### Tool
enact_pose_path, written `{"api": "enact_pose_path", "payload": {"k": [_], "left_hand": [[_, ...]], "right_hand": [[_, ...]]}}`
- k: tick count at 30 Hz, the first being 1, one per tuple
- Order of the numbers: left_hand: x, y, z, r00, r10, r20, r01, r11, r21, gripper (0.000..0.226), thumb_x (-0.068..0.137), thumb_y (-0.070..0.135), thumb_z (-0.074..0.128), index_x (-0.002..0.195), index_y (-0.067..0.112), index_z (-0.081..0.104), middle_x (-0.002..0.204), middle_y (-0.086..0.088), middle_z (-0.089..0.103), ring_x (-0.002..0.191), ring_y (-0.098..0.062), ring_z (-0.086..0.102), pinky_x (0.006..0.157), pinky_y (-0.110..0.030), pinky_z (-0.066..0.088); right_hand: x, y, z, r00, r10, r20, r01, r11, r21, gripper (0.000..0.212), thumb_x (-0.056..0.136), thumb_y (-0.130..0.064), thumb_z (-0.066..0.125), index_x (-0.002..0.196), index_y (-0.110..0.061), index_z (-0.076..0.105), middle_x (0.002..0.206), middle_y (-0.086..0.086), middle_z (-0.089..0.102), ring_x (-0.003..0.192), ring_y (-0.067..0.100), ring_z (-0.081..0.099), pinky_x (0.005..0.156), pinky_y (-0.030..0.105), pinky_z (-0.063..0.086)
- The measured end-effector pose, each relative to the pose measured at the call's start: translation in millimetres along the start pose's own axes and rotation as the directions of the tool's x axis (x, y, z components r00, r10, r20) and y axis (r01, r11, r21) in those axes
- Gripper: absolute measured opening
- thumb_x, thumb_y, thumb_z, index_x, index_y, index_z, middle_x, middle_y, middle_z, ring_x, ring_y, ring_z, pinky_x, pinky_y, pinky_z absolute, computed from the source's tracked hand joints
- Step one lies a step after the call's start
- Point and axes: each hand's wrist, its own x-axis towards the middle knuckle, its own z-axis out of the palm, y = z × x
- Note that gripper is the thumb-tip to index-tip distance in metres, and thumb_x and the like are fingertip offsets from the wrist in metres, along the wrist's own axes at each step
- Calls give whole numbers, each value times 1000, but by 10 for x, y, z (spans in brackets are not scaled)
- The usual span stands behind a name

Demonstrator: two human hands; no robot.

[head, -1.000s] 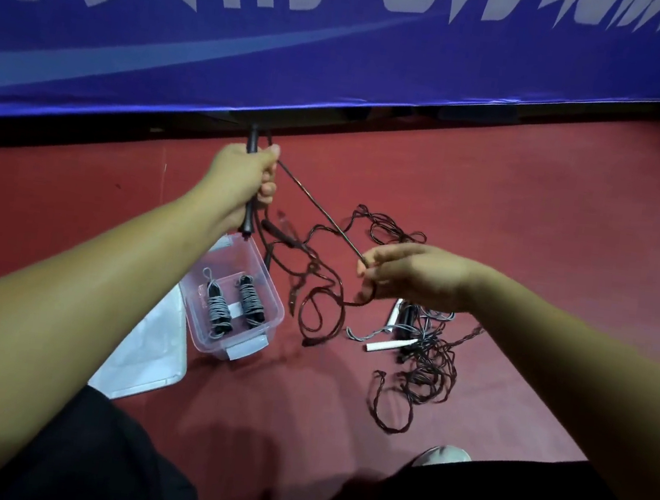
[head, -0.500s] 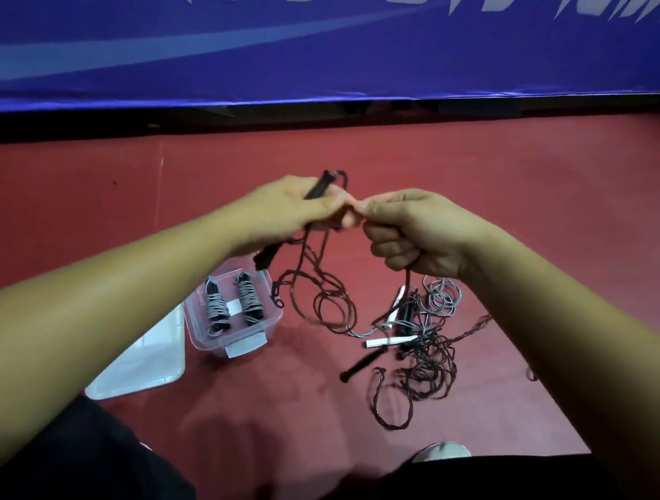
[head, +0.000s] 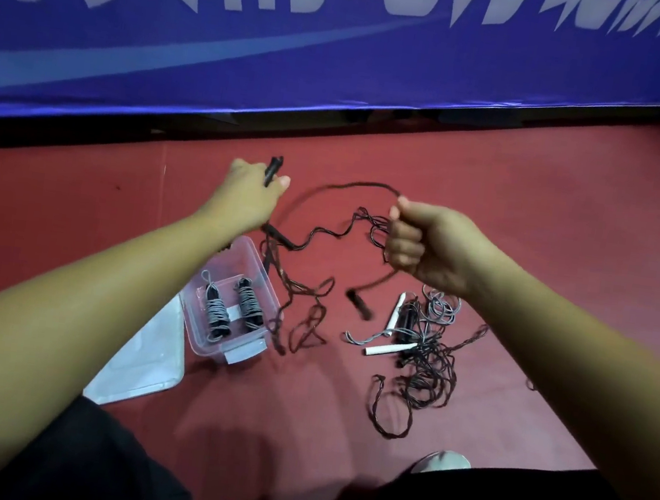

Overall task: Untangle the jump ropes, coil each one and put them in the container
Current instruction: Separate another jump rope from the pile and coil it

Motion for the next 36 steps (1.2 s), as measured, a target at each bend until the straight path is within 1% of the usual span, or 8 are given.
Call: {"api": "enact_pose_path", "payload": {"k": [5,8,11,17,20,23,29,36], "left_hand": [[-434,304,176,968,250,12,-247,961,-128,33,100,37,50,90,8,62,94,-5,58,91,-23,53,84,-35,42],[-699,553,223,823,213,527,265,677,-686,43,99,47,43,104,9,65,90,-12,74,91,-28,68,88,-38,52],[-767,567,206,675,340,654,524,402,-751,46,97,49,34,89,8,53,51,-2,49,54,-24,60,65,-34,54],[-708,482,215,658,302,690,519,483,-705,18,94,7,50,111,2,51,69,-5,48,53,-13,42,47,-20,36],[-723,501,241,625,311,716,526,510,-681,19,95,-8,46,111,-1,52,72,-10,55,55,-14,45,51,-22,39],[-754,561,253,593,357,722,529,503,-684,17,90,-6,51,106,-1,53,73,-10,58,56,-13,47,53,-22,43],[-752,656,196,572,377,728,582,439,-684,7,87,0,52,94,2,50,75,-10,56,59,-12,46,53,-21,42],[-749,551,93,452,345,822,710,418,-566,27,92,21,54,109,1,61,84,-12,59,71,-22,59,63,-28,50]], "right_hand": [[20,-209,267,999,-33,-24,41,833,552,30,103,-16,37,76,-10,48,53,-5,27,38,8,26,38,21,23],[40,-272,318,996,-57,-66,87,738,669,31,103,-14,35,76,-8,48,54,-4,29,37,10,27,37,22,25],[75,-306,228,976,-67,-206,188,732,655,30,103,-11,32,77,-9,46,52,-3,30,38,10,27,39,22,25],[11,-230,-117,833,-94,-545,120,993,12,17,100,-14,56,91,-1,48,76,7,47,59,16,52,64,31,51],[-59,-167,-220,823,-210,-529,-238,717,-655,93,76,-54,80,142,-3,37,116,7,51,105,22,58,99,45,51],[-64,-121,-19,953,-186,-240,-17,758,-652,71,88,-60,63,141,-14,51,131,0,57,124,19,56,110,41,41],[-143,-4,257,978,-200,59,169,595,-786,48,102,-43,50,79,-4,65,62,10,51,56,18,48,58,25,43],[-152,-212,191,926,-374,47,236,478,-846,41,97,-31,64,78,5,61,54,14,41,40,16,30,41,23,23]]}}
